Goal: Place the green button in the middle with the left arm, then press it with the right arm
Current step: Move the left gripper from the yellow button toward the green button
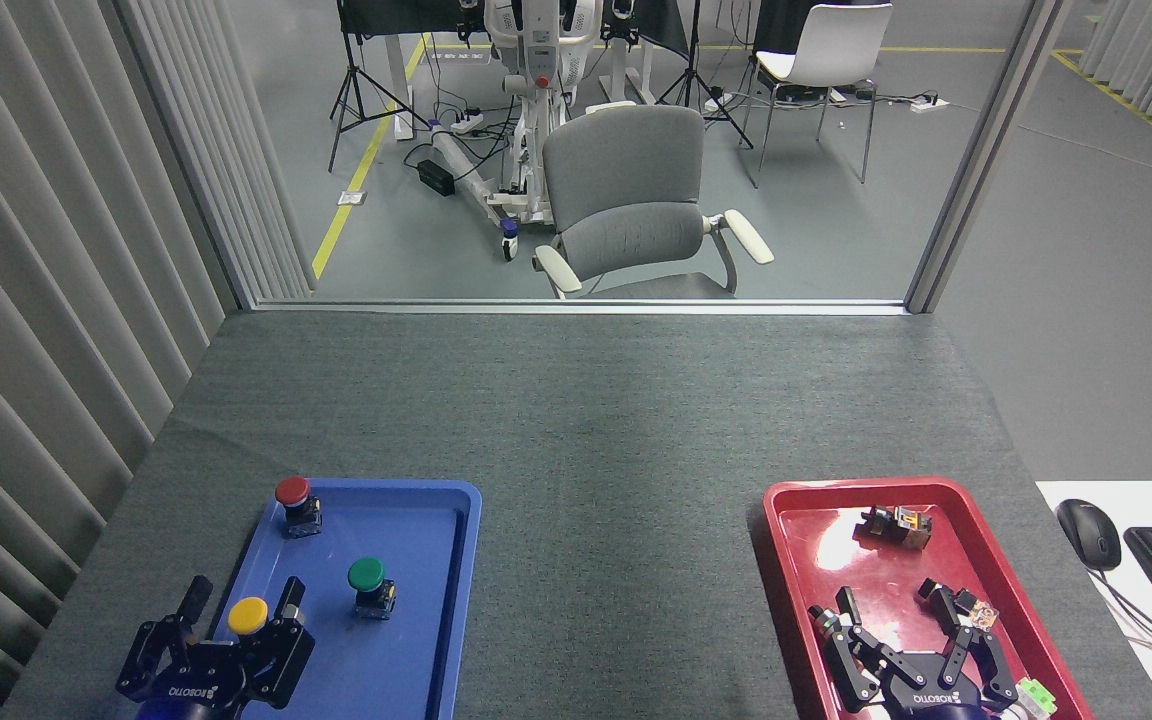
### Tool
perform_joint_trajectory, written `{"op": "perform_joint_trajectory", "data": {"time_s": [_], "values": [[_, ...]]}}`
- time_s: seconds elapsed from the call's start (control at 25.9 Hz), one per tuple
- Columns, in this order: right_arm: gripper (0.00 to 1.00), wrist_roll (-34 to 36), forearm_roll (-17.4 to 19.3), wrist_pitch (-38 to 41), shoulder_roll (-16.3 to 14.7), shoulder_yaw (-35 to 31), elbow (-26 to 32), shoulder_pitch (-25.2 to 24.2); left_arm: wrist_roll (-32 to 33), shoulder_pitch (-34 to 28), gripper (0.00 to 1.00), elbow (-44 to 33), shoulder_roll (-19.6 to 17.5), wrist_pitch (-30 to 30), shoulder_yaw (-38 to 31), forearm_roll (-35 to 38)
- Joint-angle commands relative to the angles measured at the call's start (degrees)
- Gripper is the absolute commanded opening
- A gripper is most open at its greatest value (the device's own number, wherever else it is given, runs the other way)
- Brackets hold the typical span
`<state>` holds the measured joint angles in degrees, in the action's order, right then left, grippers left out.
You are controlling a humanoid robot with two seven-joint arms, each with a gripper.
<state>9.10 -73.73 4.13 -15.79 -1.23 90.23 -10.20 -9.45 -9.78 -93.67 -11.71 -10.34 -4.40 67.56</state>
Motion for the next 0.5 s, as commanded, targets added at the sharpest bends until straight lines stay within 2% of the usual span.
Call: {"op": "perform_joint_trajectory", "data": {"time_s": [0.0, 0.15, 0.46], "values": [[0.97, 0.13, -0.10, -0.09, -0.11, 0.00, 0.65, -0.34, -0.04, 0.02, 1.00, 0.33, 0.11, -0.03, 0.01, 0.64], [0.97, 0.13, -0.10, -0.44, -0.91, 0.00, 0.74, -0.61, 1.11, 0.02, 1.00, 0.33, 1.16, -0.20, -0.26, 0.12], [0.99, 0.04, -0.89, 0.00, -0.82, -0.09, 1.18, -0.61, -0.83, -0.68, 1.00, -0.99, 1.16, -2.22, 0.01, 0.29]]}}
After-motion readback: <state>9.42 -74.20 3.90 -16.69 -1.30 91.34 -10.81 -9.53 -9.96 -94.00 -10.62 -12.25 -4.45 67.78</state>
